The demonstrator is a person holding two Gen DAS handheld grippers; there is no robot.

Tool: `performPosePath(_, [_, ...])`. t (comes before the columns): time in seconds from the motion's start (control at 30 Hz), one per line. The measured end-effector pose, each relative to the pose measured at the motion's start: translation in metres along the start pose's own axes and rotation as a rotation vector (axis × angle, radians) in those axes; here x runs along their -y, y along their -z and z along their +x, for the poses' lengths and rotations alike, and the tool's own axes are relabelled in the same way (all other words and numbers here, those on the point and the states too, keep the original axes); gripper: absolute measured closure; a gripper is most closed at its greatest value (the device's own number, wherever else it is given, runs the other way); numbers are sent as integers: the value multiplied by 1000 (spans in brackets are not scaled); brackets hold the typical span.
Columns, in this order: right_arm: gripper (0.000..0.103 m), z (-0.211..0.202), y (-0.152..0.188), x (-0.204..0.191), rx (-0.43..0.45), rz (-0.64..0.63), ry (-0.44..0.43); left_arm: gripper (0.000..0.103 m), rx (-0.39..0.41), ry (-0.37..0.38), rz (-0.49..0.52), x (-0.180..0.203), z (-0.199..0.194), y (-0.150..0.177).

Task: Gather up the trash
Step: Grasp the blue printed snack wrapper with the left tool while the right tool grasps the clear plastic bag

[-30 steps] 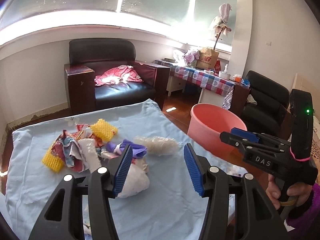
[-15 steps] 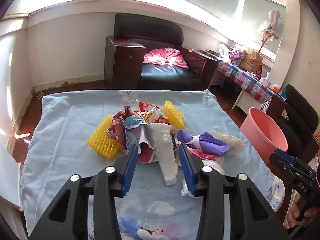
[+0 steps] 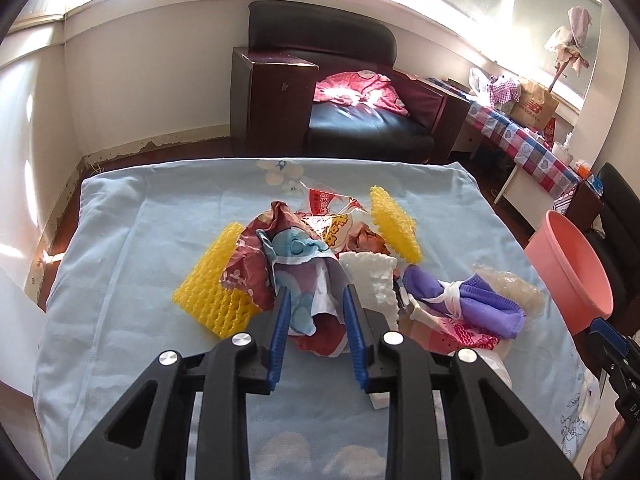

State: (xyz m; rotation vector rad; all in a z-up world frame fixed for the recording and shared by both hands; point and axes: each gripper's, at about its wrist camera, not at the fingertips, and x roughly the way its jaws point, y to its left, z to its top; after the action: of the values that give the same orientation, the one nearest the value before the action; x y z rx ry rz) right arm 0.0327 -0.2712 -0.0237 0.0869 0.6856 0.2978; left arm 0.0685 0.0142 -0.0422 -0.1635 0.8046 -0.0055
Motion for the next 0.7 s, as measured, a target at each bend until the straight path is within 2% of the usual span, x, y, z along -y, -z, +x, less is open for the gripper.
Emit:
performPosePath(0.03, [64, 0, -1, 0, 2, -1, -2, 87, -3, -1, -4, 0, 0, 1])
performPosePath(0.13, [64, 2, -5, -1, 2, -11, -10, 98, -6, 9, -12, -3, 1, 2])
performPosePath(0.43, [64, 34, -24, 3, -84, -2, -96, 100, 78, 54, 17, -2, -33, 6])
performPosePath(0.7, [64, 67, -35, 7, -139, -21, -72, 100, 110, 89, 12, -3, -57, 12])
